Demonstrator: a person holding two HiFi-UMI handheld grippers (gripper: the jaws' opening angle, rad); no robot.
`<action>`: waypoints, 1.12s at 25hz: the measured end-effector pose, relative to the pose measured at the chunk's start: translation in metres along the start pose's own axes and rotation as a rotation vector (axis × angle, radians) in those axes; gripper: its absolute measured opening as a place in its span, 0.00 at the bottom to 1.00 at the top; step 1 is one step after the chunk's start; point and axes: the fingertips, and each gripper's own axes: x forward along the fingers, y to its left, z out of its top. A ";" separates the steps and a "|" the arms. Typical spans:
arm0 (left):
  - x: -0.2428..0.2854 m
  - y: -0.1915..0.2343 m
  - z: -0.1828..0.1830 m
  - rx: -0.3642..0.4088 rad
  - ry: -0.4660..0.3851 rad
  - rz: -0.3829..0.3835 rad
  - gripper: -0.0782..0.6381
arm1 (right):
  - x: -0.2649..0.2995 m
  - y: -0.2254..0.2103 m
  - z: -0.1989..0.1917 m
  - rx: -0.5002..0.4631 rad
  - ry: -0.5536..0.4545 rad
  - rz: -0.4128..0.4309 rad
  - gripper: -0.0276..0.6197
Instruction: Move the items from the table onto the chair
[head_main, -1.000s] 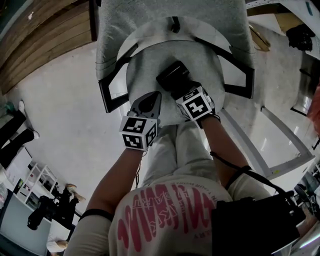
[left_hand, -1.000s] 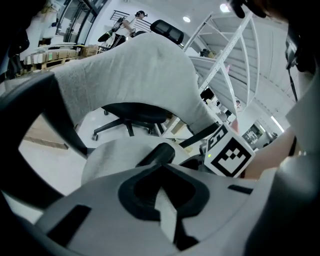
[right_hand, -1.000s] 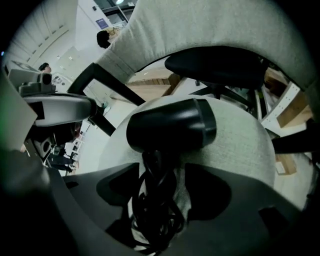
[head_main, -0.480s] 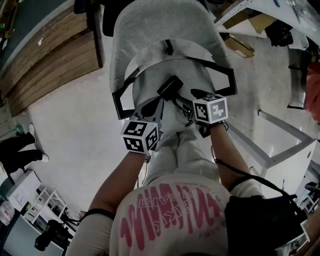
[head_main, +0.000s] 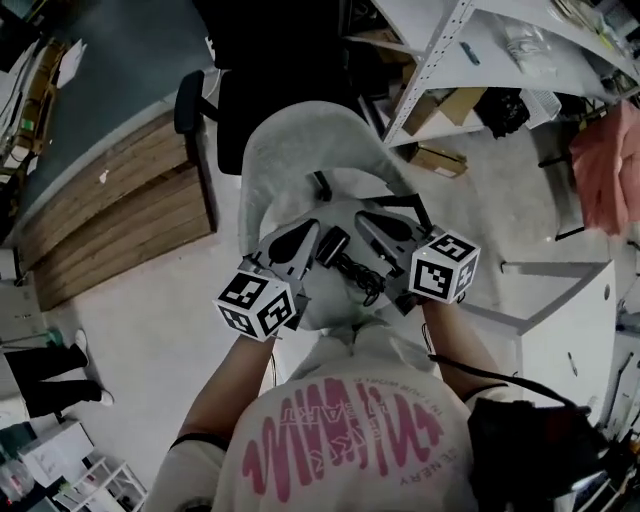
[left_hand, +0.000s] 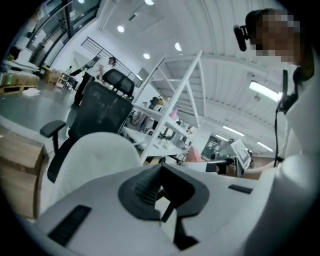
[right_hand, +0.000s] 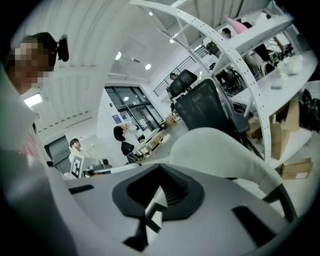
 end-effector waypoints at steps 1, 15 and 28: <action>-0.004 -0.008 0.013 0.019 -0.011 -0.032 0.12 | -0.006 0.013 0.011 0.002 -0.021 0.027 0.06; -0.019 -0.063 0.096 0.134 -0.098 -0.191 0.12 | -0.088 0.053 0.081 -0.164 -0.196 -0.051 0.06; 0.025 -0.147 0.072 0.194 -0.013 -0.379 0.12 | -0.187 0.020 0.062 -0.164 -0.311 -0.278 0.06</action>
